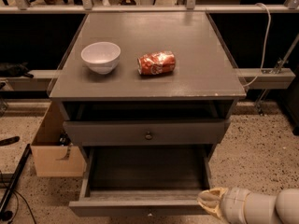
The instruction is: Close middle drawer
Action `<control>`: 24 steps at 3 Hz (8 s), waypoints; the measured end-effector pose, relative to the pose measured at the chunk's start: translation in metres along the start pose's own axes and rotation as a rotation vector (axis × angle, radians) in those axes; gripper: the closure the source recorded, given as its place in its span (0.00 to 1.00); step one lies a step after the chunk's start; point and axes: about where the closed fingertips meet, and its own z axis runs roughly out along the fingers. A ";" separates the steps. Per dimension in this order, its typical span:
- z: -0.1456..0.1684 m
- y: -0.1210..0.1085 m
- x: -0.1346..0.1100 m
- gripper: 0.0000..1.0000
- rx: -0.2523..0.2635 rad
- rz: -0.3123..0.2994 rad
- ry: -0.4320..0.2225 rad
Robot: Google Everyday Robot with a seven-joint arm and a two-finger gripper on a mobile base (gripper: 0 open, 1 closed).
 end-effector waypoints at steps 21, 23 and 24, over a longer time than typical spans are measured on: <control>0.160 -0.005 0.071 0.50 -0.054 -0.382 0.440; 0.160 -0.045 0.049 0.96 -0.031 -0.423 0.447; 0.161 -0.045 0.049 1.00 -0.032 -0.423 0.447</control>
Offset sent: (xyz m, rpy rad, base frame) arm -0.0106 0.0013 -0.0270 -0.0484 -0.0071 0.0284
